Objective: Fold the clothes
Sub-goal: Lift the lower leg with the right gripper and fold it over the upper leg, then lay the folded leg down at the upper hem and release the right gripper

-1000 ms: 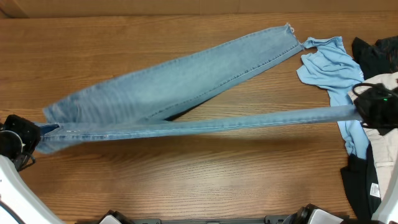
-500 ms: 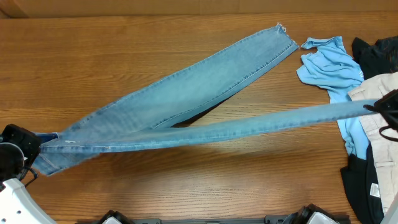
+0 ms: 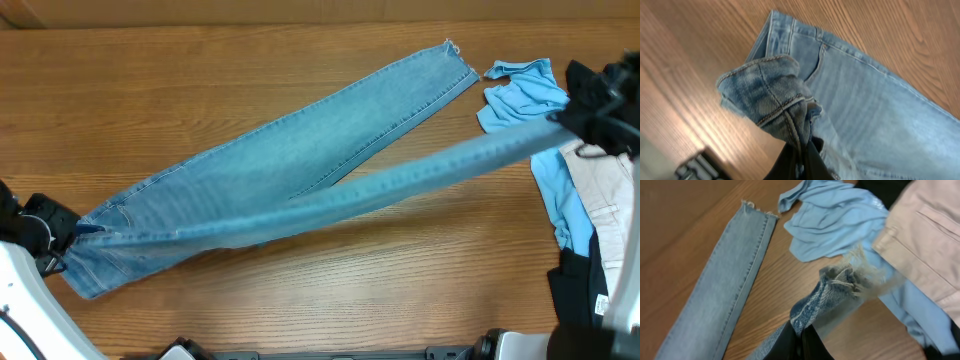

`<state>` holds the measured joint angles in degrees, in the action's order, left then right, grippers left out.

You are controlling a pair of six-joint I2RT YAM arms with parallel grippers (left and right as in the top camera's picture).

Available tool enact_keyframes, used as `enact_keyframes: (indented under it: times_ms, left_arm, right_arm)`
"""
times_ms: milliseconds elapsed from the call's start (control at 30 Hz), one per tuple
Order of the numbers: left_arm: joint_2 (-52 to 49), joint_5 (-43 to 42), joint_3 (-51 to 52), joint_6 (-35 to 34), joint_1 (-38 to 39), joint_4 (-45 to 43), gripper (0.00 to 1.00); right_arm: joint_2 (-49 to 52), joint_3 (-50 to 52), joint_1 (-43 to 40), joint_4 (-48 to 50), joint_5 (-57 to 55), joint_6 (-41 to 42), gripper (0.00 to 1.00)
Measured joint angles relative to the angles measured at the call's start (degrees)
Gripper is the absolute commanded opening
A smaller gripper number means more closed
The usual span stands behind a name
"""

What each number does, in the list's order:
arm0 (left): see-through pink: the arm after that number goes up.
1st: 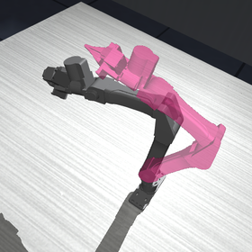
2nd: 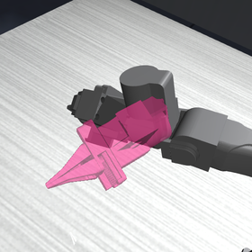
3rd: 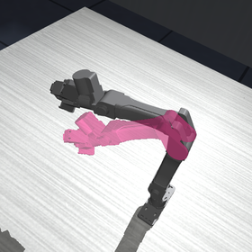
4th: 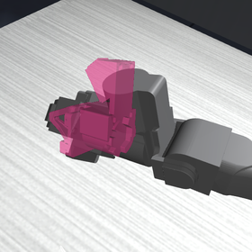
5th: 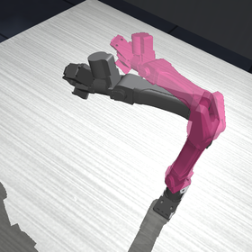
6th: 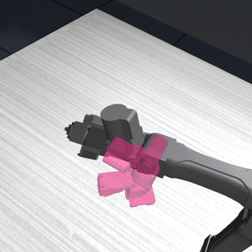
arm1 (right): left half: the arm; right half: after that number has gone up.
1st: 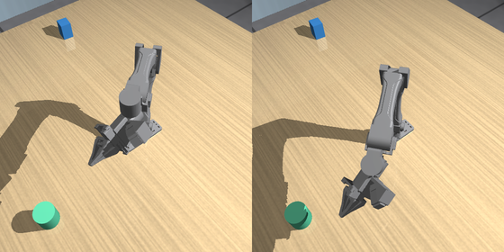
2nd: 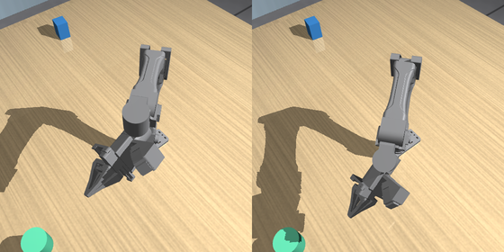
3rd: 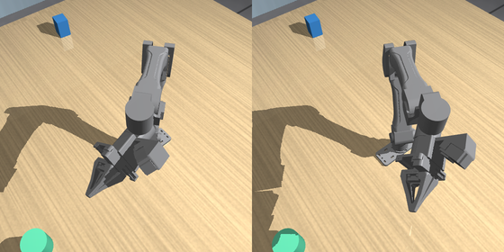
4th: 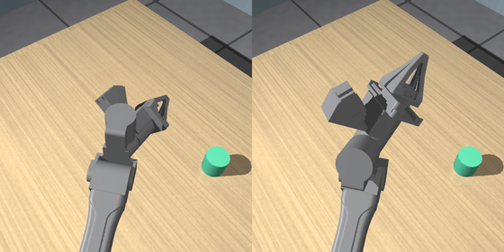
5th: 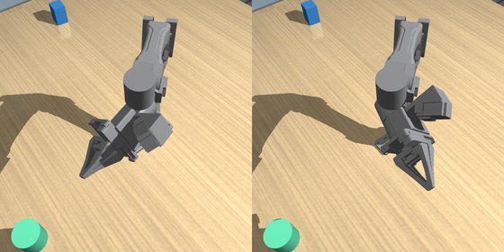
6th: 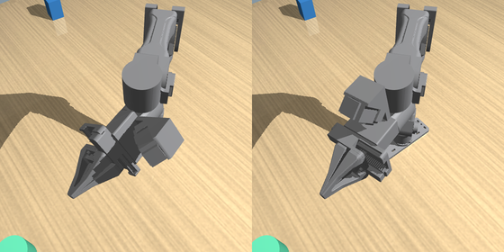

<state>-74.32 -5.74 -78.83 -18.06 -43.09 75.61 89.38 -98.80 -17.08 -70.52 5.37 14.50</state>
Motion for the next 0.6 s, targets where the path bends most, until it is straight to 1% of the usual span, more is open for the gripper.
enact_keyframes:
  times_ms: [167,267,600]
  left_arm:
    - [-3.39,-0.42,2.75,0.00,0.00,-5.64,0.04]
    - [-6.12,-1.27,3.15,-0.02,0.24,-8.11,0.04]
    - [-15.72,-2.58,3.98,-0.20,2.58,-16.81,0.04]
  right_arm:
    - [9.77,-8.22,3.93,-1.38,-1.97,-1.53,0.04]
    - [15.39,-12.35,6.12,-0.44,-3.19,-2.67,0.04]
    - [25.27,-13.46,10.43,9.86,-4.96,-4.83,0.04]
